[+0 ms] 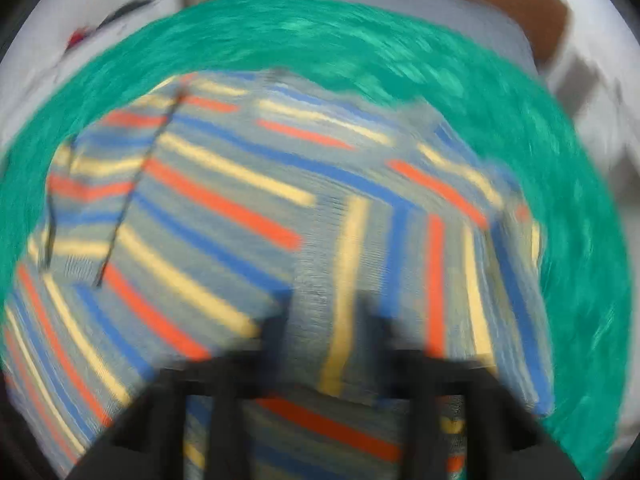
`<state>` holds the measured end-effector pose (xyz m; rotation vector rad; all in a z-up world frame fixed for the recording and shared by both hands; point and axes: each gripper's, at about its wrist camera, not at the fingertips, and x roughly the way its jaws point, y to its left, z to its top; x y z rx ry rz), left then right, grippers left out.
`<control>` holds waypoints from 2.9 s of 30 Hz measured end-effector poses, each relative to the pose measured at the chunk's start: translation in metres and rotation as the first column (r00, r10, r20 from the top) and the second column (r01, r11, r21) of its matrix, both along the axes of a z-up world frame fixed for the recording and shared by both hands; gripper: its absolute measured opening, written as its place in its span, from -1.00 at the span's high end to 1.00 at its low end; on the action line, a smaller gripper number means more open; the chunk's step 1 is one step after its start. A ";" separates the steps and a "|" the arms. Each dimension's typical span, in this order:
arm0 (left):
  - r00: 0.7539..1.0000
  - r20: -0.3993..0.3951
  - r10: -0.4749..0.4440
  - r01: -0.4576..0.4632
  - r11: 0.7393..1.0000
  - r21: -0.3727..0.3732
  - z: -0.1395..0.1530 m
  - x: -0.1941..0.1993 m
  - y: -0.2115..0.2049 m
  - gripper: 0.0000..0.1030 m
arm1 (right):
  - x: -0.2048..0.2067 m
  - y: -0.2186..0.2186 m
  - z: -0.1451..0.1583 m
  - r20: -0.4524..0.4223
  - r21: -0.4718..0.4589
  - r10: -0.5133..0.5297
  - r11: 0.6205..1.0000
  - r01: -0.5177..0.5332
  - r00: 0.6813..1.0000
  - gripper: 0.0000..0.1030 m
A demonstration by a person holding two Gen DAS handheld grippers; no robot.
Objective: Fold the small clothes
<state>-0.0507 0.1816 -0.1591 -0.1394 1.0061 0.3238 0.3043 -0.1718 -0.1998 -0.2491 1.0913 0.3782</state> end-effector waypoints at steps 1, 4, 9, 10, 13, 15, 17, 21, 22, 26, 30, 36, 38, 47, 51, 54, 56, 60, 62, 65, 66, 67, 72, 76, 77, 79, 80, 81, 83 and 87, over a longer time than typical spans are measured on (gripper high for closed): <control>1.000 -0.014 0.015 -0.015 1.000 -0.015 -0.004 -0.001 0.006 -0.54 | 0.001 -0.019 0.008 0.024 0.016 -0.051 0.999 0.051 0.998 0.90; 0.999 -0.032 0.019 -0.020 0.999 -0.025 -0.010 0.000 0.009 -0.54 | -0.008 -0.090 0.045 0.099 0.087 -0.181 0.981 0.173 0.978 0.91; 0.999 -0.029 -0.026 0.026 1.000 -0.016 -0.009 0.015 -0.010 -0.54 | -0.034 -0.244 0.079 0.139 0.124 -0.470 0.882 0.455 0.872 0.90; 0.999 -0.027 -0.035 0.034 0.999 -0.018 -0.008 0.017 -0.014 -0.53 | -0.040 -0.266 0.078 0.134 0.116 -0.508 0.861 0.495 0.851 0.90; 0.996 -0.014 -0.089 0.089 0.996 -0.014 -0.001 0.028 -0.037 -0.53 | -0.054 -0.313 0.062 0.078 0.119 -0.585 0.810 0.575 0.807 0.91; 0.992 -0.010 -0.122 0.122 0.992 0.009 0.004 0.031 -0.051 -0.53 | -0.060 -0.324 0.049 0.046 0.114 -0.603 0.795 0.595 0.797 0.91; 0.990 -0.008 -0.141 0.141 0.989 0.033 0.008 0.033 -0.059 -0.53 | -0.064 -0.328 0.034 0.021 0.099 -0.617 0.784 0.613 0.787 0.91; 0.989 -0.016 -0.150 0.151 0.987 0.060 0.012 0.029 -0.061 -0.53 | -0.076 -0.330 0.002 -0.042 0.093 -0.651 0.753 0.651 0.758 0.92; 0.989 -0.020 -0.147 0.148 0.987 0.065 0.012 0.029 -0.060 -0.53 | -0.081 -0.334 -0.005 -0.054 0.101 -0.658 0.745 0.660 0.751 0.92; 0.991 -0.044 -0.123 0.126 0.988 0.089 0.009 0.027 -0.048 -0.53 | -0.101 -0.357 -0.007 -0.041 0.118 -0.693 0.711 0.693 0.719 0.87; 0.990 -0.049 -0.131 0.136 0.985 0.106 0.008 0.033 -0.042 -0.53 | -0.116 -0.371 0.013 -0.001 0.124 -0.735 0.673 0.730 0.678 0.76; 0.968 0.010 -0.251 0.247 0.958 0.143 0.032 0.080 -0.065 -0.54 | -0.100 -0.317 0.031 -0.018 0.288 -0.535 0.806 0.517 0.844 0.38; 0.950 0.044 -0.310 0.300 0.941 0.156 0.047 0.102 -0.076 -0.54 | -0.094 -0.306 0.011 -0.082 0.264 -0.501 0.822 0.504 0.861 0.35; 0.712 -0.059 -0.699 0.689 0.680 0.251 0.031 0.204 -0.144 -0.77 | -0.171 -0.305 0.036 0.002 0.246 -0.546 0.812 0.529 0.838 0.37; 0.660 -0.221 -0.718 0.750 0.613 0.247 -0.025 0.247 -0.152 -0.66 | -0.215 -0.286 0.054 0.022 0.291 -0.518 0.822 0.490 0.855 0.36; 0.671 -0.206 -0.712 0.739 0.664 0.111 -0.040 0.267 -0.139 -0.06 | -0.236 -0.265 0.055 0.036 0.296 -0.499 0.833 0.468 0.866 0.36; 0.716 -0.161 -0.679 0.686 0.727 -0.011 -0.031 0.276 -0.126 0.90 | -0.253 -0.252 0.056 0.046 0.304 -0.484 0.840 0.449 0.874 0.36; 0.843 0.035 -0.536 0.536 0.836 -0.112 0.021 0.282 -0.070 0.93 | -0.271 -0.231 0.057 0.067 0.316 -0.467 0.848 0.425 0.882 0.36; 0.937 0.124 -0.327 0.346 0.919 -0.189 0.042 0.286 -0.012 0.93 | -0.274 -0.223 0.058 0.074 0.329 -0.463 0.847 0.417 0.883 0.36; 0.994 0.110 0.025 -0.002 0.978 -0.209 0.038 0.287 0.070 0.94 | -0.274 -0.209 0.058 0.085 0.340 -0.448 0.853 0.396 0.890 0.36; 0.992 0.084 0.094 -0.077 0.980 -0.182 0.032 0.288 0.086 0.94 | -0.274 -0.207 0.057 0.082 0.345 -0.444 0.852 0.393 0.892 0.35; 0.982 0.046 0.181 -0.174 0.975 -0.136 0.021 0.285 0.106 0.95 | -0.272 -0.203 0.054 0.071 0.348 -0.437 0.853 0.388 0.897 0.36; 0.957 -0.024 0.288 -0.289 0.954 -0.076 -0.012 0.273 0.136 0.96 | -0.269 -0.186 0.046 0.048 0.344 -0.420 0.859 0.380 0.906 0.36; 0.956 -0.029 0.291 -0.292 0.954 -0.066 -0.019 0.276 0.135 0.96 | -0.270 -0.180 0.043 0.045 0.324 -0.409 0.869 0.374 0.911 0.36; 0.955 -0.034 0.294 -0.296 0.953 -0.066 -0.020 0.279 0.138 0.96 | -0.270 -0.179 0.043 0.044 0.321 -0.408 0.870 0.374 0.912 0.36; 0.952 -0.051 0.302 -0.306 0.949 -0.080 -0.027 0.284 0.145 0.96 | -0.270 -0.176 0.042 0.043 0.314 -0.407 0.873 0.375 0.912 0.36; 0.956 -0.068 0.284 -0.291 0.948 -0.129 -0.032 0.285 0.150 0.95 | -0.271 -0.176 0.042 0.041 0.313 -0.408 0.872 0.376 0.912 0.36; 0.958 -0.069 0.279 -0.287 0.944 -0.162 -0.032 0.281 0.152 0.90 | -0.271 -0.175 0.042 0.039 0.314 -0.407 0.872 0.375 0.913 0.36; 0.946 -0.049 0.321 -0.323 0.917 -0.234 -0.026 0.270 0.169 0.64 | -0.272 -0.173 0.042 0.038 0.313 -0.405 0.873 0.374 0.914 0.36; 0.933 -0.037 0.357 -0.351 0.885 -0.306 -0.021 0.249 0.196 0.46 | -0.274 -0.171 0.039 0.027 0.309 -0.401 0.874 0.374 0.916 0.35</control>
